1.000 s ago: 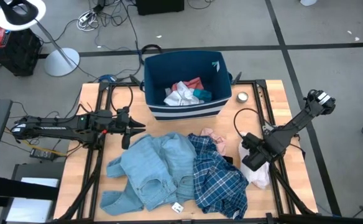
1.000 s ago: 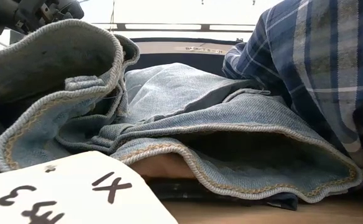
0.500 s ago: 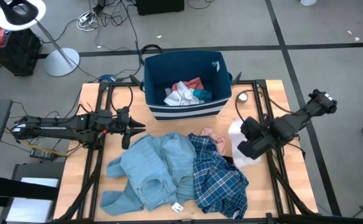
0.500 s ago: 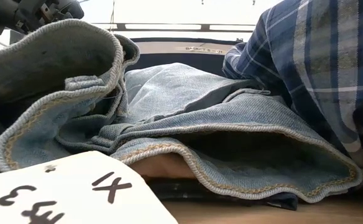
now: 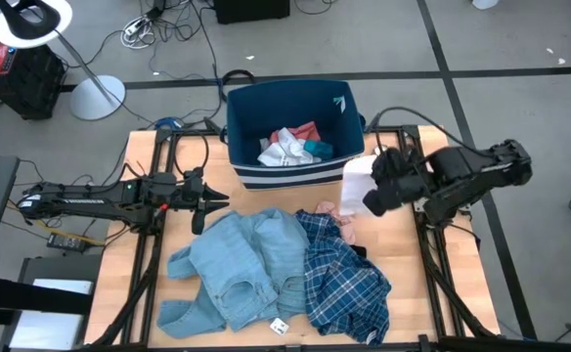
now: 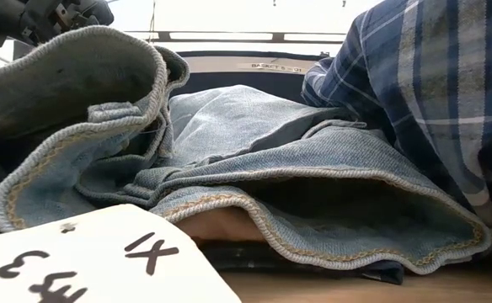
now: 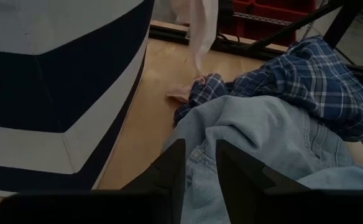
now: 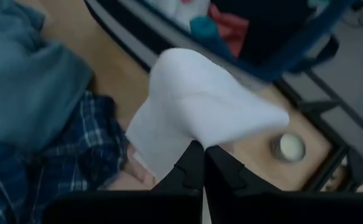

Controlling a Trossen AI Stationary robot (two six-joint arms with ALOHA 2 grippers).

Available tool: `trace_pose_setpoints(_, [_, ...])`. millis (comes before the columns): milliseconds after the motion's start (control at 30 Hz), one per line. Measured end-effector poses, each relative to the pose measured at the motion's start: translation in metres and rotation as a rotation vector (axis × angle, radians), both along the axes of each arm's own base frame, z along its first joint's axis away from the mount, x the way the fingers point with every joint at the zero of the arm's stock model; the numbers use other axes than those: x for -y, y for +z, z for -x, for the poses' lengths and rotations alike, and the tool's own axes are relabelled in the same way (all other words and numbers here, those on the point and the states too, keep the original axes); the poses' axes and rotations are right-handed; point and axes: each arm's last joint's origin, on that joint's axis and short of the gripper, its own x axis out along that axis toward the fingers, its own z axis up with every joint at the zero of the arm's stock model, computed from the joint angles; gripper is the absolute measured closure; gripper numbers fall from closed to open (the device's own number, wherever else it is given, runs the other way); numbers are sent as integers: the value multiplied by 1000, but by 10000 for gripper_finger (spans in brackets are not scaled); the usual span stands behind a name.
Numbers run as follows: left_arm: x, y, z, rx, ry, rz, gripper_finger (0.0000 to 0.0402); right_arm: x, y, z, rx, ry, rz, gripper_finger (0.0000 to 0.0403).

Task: Sort clothes
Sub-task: Put the white underwear into the blue organizer bin

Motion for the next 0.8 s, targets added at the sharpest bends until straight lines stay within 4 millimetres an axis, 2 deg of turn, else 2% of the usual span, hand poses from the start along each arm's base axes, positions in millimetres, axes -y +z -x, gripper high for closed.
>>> trace_pose_setpoints(233, [0,0,0,0,-1,-4,307,18,32,-30,82,84,83,403])
trace_pose_setpoints(567, [0,0,0,-1,8,-10,307,53,79,-83,325,148,291,403])
trace_pose_setpoints(800, [0,0,0,0,8,-11,307,84,99,-110,439,131,406,402])
